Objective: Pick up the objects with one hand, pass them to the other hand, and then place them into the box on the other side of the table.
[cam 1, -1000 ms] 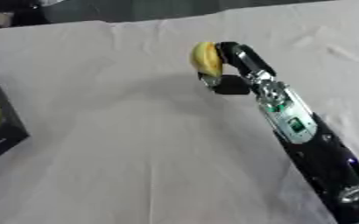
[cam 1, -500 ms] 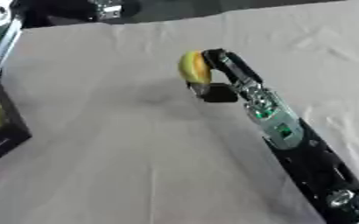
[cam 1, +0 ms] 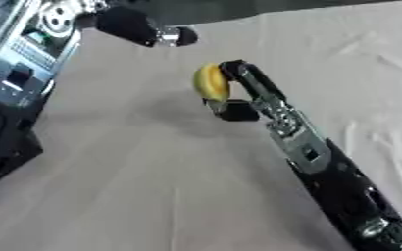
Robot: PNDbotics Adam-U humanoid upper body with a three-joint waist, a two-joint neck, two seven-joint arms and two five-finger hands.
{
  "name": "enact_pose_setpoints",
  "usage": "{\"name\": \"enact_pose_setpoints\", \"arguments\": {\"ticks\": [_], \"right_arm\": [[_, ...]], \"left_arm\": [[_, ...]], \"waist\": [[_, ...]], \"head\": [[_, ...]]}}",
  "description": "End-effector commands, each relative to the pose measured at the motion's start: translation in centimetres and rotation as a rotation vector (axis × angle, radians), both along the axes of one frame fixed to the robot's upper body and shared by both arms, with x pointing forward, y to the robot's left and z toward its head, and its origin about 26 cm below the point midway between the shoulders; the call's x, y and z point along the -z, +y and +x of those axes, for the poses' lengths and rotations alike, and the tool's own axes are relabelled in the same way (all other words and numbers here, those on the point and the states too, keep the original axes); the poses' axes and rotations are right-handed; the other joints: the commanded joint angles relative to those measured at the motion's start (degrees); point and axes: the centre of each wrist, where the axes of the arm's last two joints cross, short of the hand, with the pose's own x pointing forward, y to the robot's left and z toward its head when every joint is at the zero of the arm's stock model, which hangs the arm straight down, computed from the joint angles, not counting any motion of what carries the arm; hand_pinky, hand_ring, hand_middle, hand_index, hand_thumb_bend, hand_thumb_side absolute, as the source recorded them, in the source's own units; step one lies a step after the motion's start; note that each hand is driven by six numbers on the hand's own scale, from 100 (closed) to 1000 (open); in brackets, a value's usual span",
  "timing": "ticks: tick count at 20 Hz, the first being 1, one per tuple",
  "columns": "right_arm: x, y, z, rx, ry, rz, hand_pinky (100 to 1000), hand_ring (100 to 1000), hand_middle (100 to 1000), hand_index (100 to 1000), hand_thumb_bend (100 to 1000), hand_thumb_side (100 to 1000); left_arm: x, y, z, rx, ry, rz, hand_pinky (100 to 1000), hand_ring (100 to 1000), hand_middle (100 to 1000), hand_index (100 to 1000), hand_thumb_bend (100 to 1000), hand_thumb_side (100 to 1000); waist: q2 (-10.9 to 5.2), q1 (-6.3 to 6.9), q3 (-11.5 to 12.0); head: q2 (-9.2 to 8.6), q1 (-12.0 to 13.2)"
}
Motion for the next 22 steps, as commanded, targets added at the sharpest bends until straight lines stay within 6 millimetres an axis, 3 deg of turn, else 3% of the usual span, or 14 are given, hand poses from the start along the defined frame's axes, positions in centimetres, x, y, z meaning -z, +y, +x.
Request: {"name": "enact_pose_setpoints", "arguments": {"ticks": [1,15,22], "right_arm": [[-0.8,0.8,0.0,0.000,-0.051,0.008,772,658,462,596,100,100],[-0.9,2.4,-0.1,0.041,-0.152,0.011,776,662,467,600,100,100],[-0.9,3.0,-0.2,0.020,-0.163,0.003,777,661,466,599,100,100]], "left_arm": [[-0.5,-0.7,0.1,-0.001,-0.014,0.043,797,771,765,798,697,526],[2.6,-2.8,2.1,-0.064,0.107,0.157,799,773,762,800,661,518],[5.1,-2.8,3.7,-0.127,0.190,0.216,800,776,763,808,653,526]], "waist": [[-2.18,0.76,0.10],[-2.03,0.82,0.48],[-2.05,0.87,0.49]], "head": [[0.34,0.38],[0.34,0.04],[0.34,0.07]]}}
